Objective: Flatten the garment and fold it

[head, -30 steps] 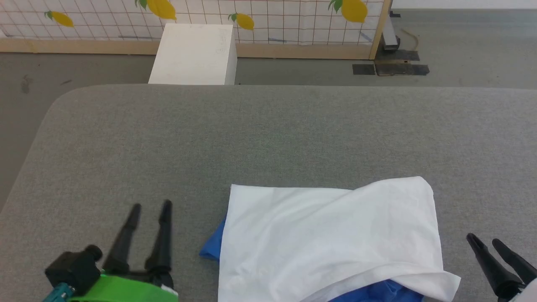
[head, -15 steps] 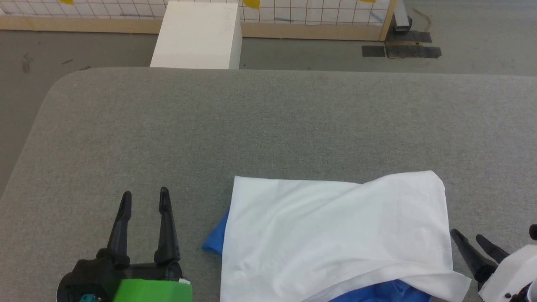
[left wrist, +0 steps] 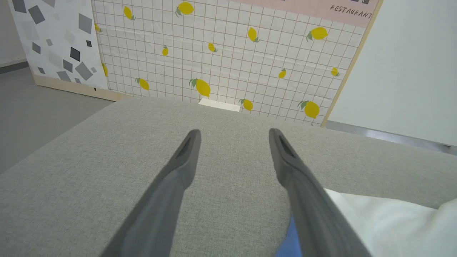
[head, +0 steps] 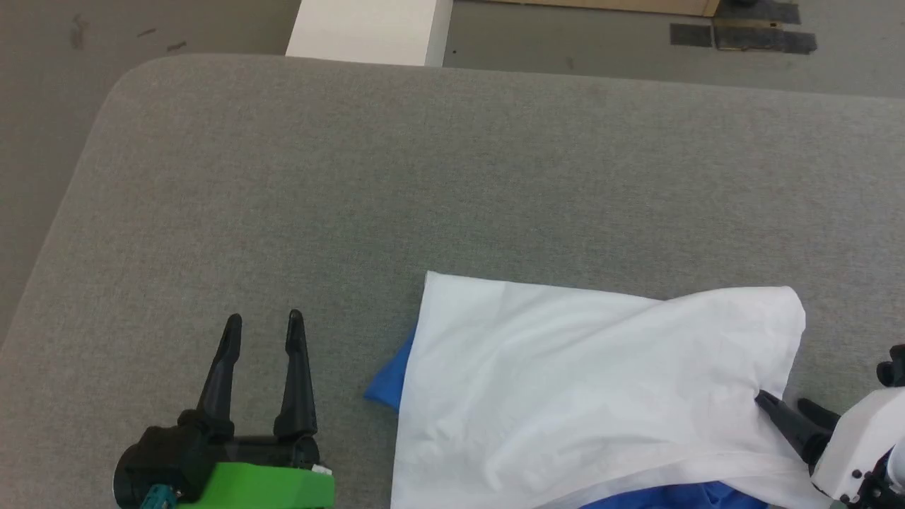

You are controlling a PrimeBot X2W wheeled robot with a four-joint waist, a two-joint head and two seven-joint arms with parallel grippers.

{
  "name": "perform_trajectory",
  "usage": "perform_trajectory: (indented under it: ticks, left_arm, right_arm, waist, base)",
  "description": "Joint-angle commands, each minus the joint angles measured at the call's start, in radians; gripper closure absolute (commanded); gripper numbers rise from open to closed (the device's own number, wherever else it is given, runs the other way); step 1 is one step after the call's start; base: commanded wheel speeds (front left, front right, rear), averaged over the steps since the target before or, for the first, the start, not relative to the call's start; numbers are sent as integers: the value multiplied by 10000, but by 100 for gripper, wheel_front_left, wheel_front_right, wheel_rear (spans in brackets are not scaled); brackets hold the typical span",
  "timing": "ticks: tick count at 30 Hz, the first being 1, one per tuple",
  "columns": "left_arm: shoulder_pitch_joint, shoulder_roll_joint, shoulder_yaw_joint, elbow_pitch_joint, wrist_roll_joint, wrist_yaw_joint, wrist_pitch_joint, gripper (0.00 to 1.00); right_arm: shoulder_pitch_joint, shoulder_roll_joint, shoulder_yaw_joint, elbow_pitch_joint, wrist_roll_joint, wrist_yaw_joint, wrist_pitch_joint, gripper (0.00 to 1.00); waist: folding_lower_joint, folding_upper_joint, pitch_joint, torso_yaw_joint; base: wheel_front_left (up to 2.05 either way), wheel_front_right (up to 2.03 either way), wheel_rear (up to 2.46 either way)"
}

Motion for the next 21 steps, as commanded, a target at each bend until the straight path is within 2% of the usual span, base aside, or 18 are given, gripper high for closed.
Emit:
perform_trajectory:
  ticks: [1,4,5,6,7,14,21]
  left_arm:
    - [-191,-73,48,67,78,-90,-35,0]
    - [-247,-130,57,203,75,-221,-35,0]
    - [-272,-147,44,260,62,-273,-35,0]
    - [-283,-159,36,311,58,-307,-35,0]
    - [-283,-172,34,374,63,-334,-35,0]
    - [-41,-213,144,659,46,-433,-35,0]
    - [288,-234,195,787,-41,-474,-35,0]
  right_arm:
    - [-27,60,307,323,130,-13,314,0]
    - [-95,-64,594,482,119,-13,650,0]
    - [-142,-112,637,526,31,-13,668,38]
    - [-184,-140,654,560,-54,-13,642,58]
    - [-235,-169,692,578,-149,-13,600,98]
    - [-268,-197,491,424,-356,-13,191,100]
    - [-88,-453,-792,161,-780,-13,-257,100]
  waist:
    - [0,0,232,231]
    - [0,0,258,293]
    - [0,0,235,321]
    - [0,0,195,337]
    - [0,0,128,344]
    - [0,0,-577,163]
    - [0,0,-1168,-184]
  base:
    - [0,0,0]
    - [0,0,0]
    - [0,0,0]
    - [0,0,0]
    - [0,0,0]
    - [0,0,0]
    - [0,0,0]
